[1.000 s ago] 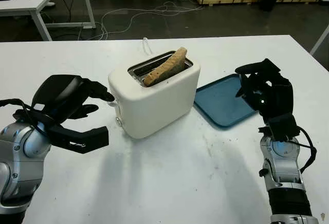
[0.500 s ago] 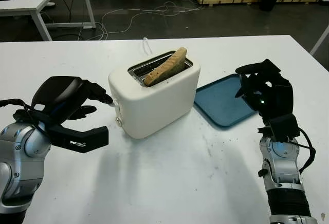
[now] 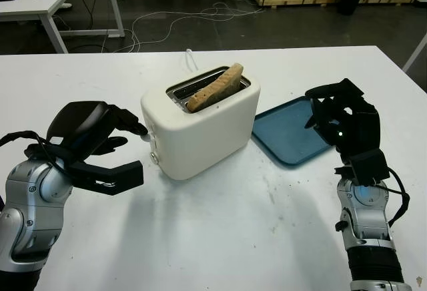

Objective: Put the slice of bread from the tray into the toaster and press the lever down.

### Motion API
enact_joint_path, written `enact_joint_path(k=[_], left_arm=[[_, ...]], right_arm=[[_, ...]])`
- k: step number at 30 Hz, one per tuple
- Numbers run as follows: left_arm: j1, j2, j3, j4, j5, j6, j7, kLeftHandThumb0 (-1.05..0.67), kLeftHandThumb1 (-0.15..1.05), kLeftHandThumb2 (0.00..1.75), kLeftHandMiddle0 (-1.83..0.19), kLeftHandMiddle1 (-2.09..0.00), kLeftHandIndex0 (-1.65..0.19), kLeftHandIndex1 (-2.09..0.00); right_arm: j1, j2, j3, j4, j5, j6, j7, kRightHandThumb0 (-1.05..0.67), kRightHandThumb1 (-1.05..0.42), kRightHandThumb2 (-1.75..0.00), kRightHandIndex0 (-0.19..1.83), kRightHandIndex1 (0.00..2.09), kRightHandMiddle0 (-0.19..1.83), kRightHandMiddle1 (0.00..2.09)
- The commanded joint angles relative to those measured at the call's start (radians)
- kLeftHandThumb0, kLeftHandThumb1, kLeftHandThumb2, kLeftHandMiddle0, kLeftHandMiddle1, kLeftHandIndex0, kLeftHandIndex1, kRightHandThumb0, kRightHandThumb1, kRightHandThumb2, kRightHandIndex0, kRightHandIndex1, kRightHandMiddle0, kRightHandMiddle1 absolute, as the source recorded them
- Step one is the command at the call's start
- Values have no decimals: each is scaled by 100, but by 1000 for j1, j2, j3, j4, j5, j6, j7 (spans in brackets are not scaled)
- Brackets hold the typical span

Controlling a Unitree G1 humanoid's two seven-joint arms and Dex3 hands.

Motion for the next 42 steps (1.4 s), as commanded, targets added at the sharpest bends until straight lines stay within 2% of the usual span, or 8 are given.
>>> enact_joint_path(k=[1, 11, 16, 23, 27, 30, 32, 42], left_arm=[[-3, -3, -13, 8, -2, 5, -12, 2, 89, 1, -105, -163, -126, -5], [-1, -6, -56, 32, -3, 3, -33, 2, 90, 1, -104, -161, -129, -6], [-15, -11, -144, 93, -2, -13, -68, 1, 90, 0, -108, -148, -112, 0], [-51, -70, -315, 265, 20, -84, -44, 1, 82, 0, -109, -140, -121, -4], [-69, -97, -394, 367, 72, -75, -29, 0, 83, 0, -99, -155, -147, -24], [-74, -112, -421, 420, 95, -49, -26, 2, 85, 0, -88, -170, -111, -102], [-71, -114, -422, 435, 104, -39, -21, 5, 86, 1, -86, -171, -98, -122], [-61, -152, -351, 452, 59, 13, 87, 7, 90, 0, -88, -164, -98, -107]], right_arm=[[-1, 4, -6, -16, 16, 4, 6, -32, -92, -34, 83, 175, 64, 155], [1, 1, -11, -20, 12, -1, 9, -30, -92, -34, 82, 175, 62, 157], [1, 1, -11, -21, 19, -8, 18, -29, -92, -34, 83, 175, 64, 154], [6, 4, -13, -28, 19, -1, 23, -29, -92, -34, 84, 175, 60, 162], [10, 2, -14, -38, 18, 10, 23, -30, -92, -33, 84, 175, 60, 163], [14, 1, -16, -48, 24, 20, 27, -30, -92, -33, 83, 175, 60, 163], [15, -1, -16, -49, 22, 17, 29, -30, -92, -33, 83, 175, 58, 167], [15, -2, -19, -31, 21, -10, 48, -28, -92, -34, 82, 175, 57, 168]])
